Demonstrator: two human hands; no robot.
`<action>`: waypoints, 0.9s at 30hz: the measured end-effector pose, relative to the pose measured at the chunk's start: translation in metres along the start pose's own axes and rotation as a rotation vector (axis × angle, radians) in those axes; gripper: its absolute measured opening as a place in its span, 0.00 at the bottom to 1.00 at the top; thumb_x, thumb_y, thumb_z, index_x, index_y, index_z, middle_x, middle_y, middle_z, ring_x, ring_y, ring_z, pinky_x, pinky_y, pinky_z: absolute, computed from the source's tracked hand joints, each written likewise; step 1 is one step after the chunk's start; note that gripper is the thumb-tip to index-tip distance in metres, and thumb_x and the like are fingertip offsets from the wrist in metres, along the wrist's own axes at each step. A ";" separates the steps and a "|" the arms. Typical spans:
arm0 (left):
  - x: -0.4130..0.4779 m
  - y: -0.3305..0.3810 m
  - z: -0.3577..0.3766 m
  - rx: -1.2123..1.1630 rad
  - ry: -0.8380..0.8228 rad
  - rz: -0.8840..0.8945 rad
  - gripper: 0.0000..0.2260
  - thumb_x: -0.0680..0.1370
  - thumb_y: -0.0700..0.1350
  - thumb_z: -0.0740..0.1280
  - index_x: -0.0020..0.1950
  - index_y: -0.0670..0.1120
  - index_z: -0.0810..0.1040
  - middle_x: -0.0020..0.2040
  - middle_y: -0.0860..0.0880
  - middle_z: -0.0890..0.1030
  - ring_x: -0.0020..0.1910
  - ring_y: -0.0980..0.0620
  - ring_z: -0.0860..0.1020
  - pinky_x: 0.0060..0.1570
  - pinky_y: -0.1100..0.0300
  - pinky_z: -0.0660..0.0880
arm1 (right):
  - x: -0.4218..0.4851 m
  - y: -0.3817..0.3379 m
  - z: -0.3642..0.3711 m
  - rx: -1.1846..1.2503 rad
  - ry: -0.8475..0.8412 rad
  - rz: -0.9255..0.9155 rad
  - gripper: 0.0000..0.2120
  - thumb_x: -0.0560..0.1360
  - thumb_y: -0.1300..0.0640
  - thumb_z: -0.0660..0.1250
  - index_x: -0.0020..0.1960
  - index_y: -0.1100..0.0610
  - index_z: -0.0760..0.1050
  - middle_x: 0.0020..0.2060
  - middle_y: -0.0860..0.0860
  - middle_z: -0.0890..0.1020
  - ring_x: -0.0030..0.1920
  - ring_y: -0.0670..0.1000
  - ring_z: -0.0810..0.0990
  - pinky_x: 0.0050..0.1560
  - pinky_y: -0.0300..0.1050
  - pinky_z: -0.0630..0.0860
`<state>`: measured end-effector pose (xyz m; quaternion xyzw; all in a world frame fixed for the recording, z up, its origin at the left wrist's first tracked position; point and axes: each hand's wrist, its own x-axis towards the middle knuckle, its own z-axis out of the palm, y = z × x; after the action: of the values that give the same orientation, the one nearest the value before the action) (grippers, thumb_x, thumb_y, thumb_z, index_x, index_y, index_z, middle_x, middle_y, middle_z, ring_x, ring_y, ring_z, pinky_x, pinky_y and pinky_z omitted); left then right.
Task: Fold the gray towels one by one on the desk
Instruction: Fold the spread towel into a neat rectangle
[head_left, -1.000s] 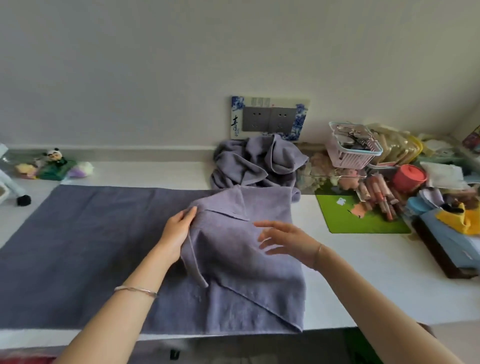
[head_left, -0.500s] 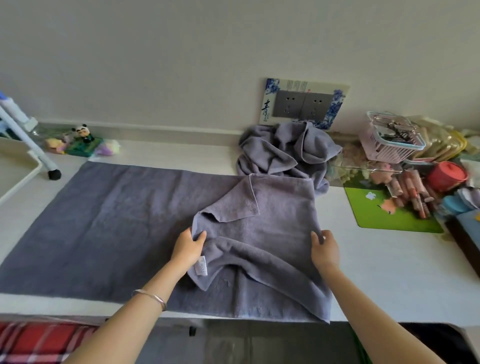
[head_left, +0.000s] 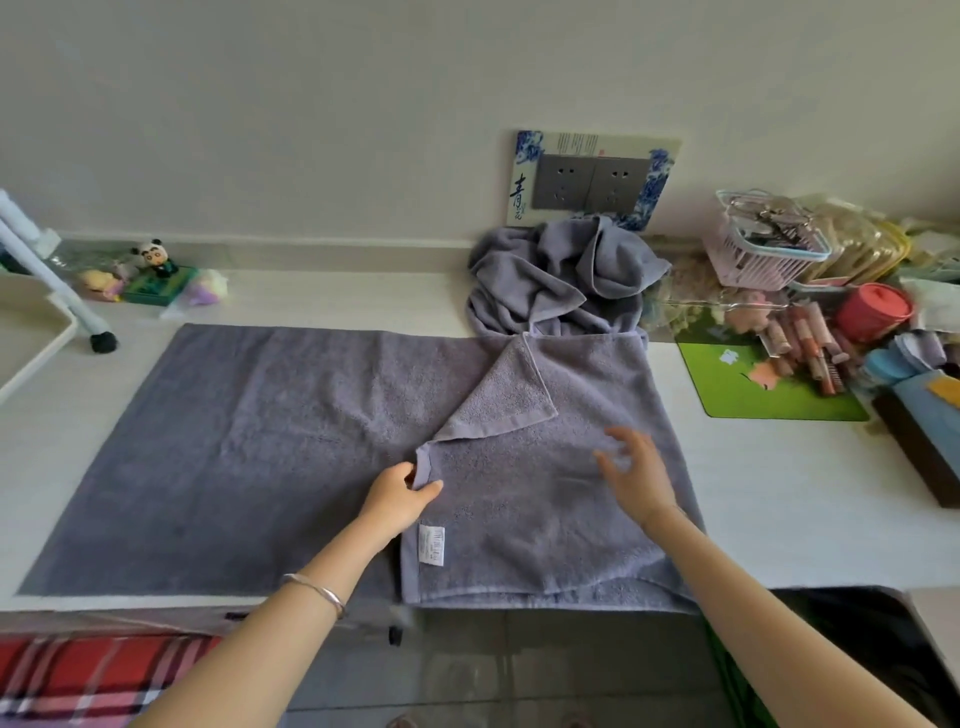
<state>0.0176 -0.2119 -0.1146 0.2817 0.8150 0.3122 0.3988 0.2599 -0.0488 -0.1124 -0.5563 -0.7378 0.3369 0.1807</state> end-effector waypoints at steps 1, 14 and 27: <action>-0.005 0.001 -0.003 -0.002 -0.031 -0.004 0.08 0.76 0.48 0.69 0.46 0.43 0.77 0.40 0.50 0.80 0.42 0.50 0.79 0.37 0.63 0.72 | 0.000 -0.010 0.006 0.071 -0.068 0.033 0.17 0.77 0.55 0.65 0.65 0.56 0.70 0.61 0.52 0.72 0.56 0.51 0.74 0.52 0.44 0.72; -0.017 -0.018 -0.013 -0.197 -0.272 -0.037 0.17 0.79 0.50 0.63 0.54 0.37 0.78 0.43 0.43 0.79 0.41 0.50 0.77 0.37 0.58 0.74 | 0.034 -0.092 0.074 1.039 -0.250 0.727 0.20 0.81 0.58 0.59 0.70 0.62 0.64 0.68 0.57 0.71 0.62 0.54 0.77 0.29 0.35 0.78; -0.034 0.018 -0.019 -0.449 -0.113 0.156 0.14 0.80 0.48 0.63 0.46 0.38 0.81 0.41 0.47 0.81 0.41 0.54 0.78 0.39 0.64 0.72 | 0.061 -0.124 0.041 0.421 -0.189 -0.104 0.06 0.80 0.58 0.61 0.52 0.59 0.74 0.40 0.49 0.80 0.41 0.46 0.78 0.38 0.36 0.76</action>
<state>0.0232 -0.2297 -0.0755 0.2652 0.6772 0.4992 0.4710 0.1277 -0.0222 -0.0617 -0.4337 -0.6927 0.5241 0.2398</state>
